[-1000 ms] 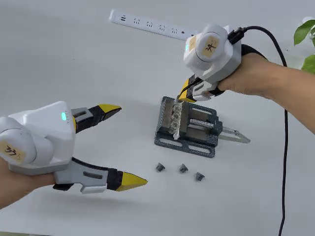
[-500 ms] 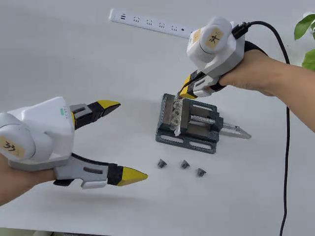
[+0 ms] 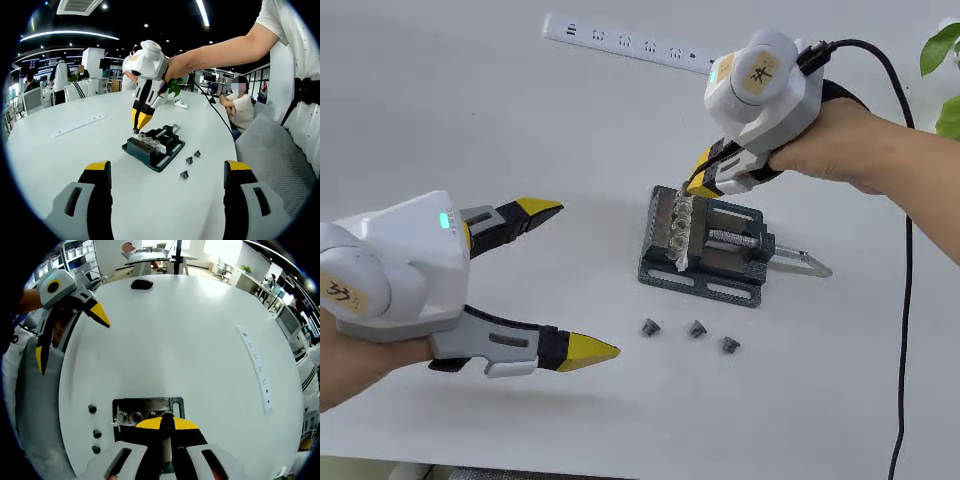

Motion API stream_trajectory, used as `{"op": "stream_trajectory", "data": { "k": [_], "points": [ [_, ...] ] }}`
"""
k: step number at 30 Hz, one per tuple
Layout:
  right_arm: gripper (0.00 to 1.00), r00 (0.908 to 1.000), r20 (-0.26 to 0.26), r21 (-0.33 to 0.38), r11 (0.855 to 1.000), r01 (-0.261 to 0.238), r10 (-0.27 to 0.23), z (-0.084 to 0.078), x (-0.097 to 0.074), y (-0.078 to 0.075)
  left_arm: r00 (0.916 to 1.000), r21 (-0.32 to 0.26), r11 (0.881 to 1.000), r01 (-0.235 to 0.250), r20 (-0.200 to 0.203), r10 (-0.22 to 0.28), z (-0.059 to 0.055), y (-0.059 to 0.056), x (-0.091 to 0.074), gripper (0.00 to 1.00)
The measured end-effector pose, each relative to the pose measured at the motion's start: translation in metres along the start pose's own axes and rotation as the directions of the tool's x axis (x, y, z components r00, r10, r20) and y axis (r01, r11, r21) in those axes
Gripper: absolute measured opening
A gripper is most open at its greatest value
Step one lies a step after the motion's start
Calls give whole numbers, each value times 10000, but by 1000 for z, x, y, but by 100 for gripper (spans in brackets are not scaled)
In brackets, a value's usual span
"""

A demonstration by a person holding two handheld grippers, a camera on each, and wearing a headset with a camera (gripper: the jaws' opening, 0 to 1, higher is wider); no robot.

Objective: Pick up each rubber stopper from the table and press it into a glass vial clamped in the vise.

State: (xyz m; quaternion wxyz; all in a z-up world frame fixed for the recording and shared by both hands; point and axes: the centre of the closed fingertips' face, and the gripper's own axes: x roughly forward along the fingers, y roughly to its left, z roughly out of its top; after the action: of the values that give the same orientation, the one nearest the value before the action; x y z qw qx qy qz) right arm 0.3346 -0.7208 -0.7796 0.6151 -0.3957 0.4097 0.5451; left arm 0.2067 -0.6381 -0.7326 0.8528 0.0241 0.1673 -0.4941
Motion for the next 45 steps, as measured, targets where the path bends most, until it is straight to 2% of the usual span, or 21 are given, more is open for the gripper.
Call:
{"op": "stream_trajectory", "data": {
  "k": [14,29,37,45],
  "points": [
    [8,9993,268,103,9996,271,-274,-3,-10,1,10000,92,10000,27,-30,-27,3,-3,-1,93],
    [13,9945,746,331,9969,711,-735,-4,-31,2,9999,315,9995,37,-168,-32,9,-5,-3,93],
    [17,9886,1093,517,9938,984,-1036,-7,-43,5,9997,453,9990,51,-234,-41,14,-7,-4,93],
    [23,9781,1571,875,9884,1238,-1364,-13,-58,10,9994,583,9983,64,-346,-44,18,-11,-5,94]
  ]
}}
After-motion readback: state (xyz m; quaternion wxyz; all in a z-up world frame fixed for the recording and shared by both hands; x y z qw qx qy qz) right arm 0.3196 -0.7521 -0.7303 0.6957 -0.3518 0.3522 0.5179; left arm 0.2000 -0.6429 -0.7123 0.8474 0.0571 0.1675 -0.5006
